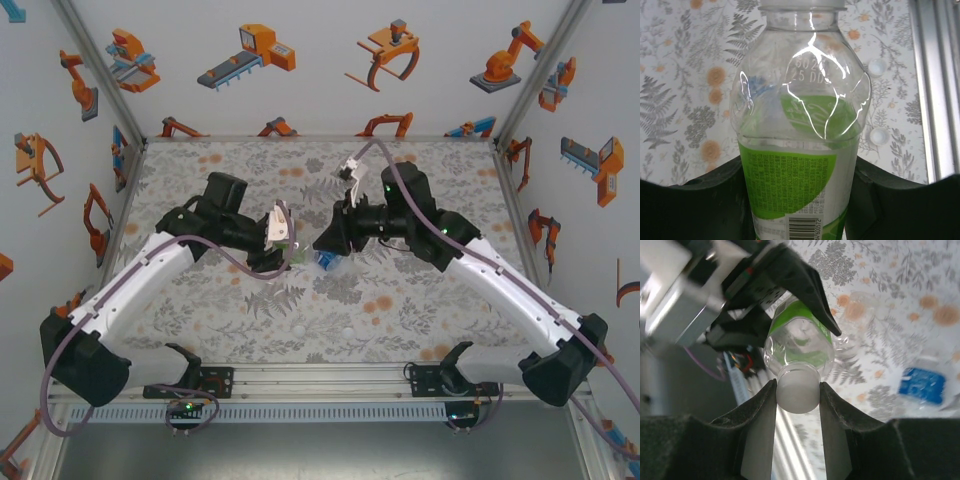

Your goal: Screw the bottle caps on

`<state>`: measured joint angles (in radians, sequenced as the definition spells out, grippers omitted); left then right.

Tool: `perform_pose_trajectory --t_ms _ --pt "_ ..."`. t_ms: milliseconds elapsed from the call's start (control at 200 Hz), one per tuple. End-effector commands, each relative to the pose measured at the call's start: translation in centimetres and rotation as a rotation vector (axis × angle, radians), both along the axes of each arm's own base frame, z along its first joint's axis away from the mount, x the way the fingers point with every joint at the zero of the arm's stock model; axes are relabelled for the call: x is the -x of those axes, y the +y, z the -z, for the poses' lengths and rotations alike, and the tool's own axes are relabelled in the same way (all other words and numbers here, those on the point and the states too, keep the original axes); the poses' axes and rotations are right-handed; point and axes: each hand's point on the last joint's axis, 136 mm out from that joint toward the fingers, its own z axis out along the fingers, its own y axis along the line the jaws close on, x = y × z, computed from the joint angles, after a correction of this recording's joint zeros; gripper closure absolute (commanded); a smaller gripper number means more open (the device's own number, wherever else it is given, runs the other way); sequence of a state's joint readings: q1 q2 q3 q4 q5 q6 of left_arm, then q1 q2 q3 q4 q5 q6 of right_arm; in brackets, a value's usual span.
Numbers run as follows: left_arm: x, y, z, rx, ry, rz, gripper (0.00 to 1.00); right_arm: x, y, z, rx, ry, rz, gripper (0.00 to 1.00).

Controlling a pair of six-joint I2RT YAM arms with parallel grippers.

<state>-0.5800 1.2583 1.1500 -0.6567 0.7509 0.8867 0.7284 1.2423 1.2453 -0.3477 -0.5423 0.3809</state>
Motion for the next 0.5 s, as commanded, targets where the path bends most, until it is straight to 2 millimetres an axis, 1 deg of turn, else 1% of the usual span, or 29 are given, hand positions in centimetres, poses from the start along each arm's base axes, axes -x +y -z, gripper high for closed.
perform_pose_trajectory --t_ms 0,85,120,215,260,305,325,376,396,496 --pt "0.0 -1.3 -3.4 0.125 -0.097 0.015 1.00 -3.3 -0.2 2.5 -0.109 0.447 0.335 1.00" --pt "-0.6 -1.2 -3.5 0.130 -0.116 -0.015 1.00 -4.0 -0.3 4.9 -0.128 0.683 0.450 1.00" --pt "-0.7 -1.2 -3.5 0.130 -0.122 -0.020 1.00 -4.1 0.1 5.4 -0.151 0.740 0.459 1.00" --pt "-0.8 -1.2 -3.5 0.125 -0.126 -0.027 1.00 -4.8 0.9 5.7 -0.242 0.809 0.474 1.00" --pt "-0.8 -1.2 -3.5 0.125 -0.125 -0.028 1.00 -5.0 1.0 5.7 -0.250 0.810 0.477 1.00" --pt "-0.8 -1.2 -3.5 0.126 -0.125 -0.027 1.00 -4.9 0.9 5.2 -0.236 0.789 0.472 1.00" --pt "-0.8 -1.2 -3.5 0.125 -0.125 -0.028 1.00 -4.9 0.9 5.0 -0.229 0.777 0.468 0.97" --pt "-0.8 -1.2 -3.4 0.126 -0.123 -0.027 1.00 -4.8 0.7 4.2 -0.218 0.757 0.469 0.85" --pt "-0.8 -1.2 -3.4 0.126 -0.123 -0.026 1.00 -4.8 0.6 3.9 -0.206 0.721 0.458 0.81" --pt "-0.7 -1.2 -3.5 0.128 -0.121 -0.023 1.00 -4.5 -0.1 2.1 -0.167 0.586 0.421 0.66"
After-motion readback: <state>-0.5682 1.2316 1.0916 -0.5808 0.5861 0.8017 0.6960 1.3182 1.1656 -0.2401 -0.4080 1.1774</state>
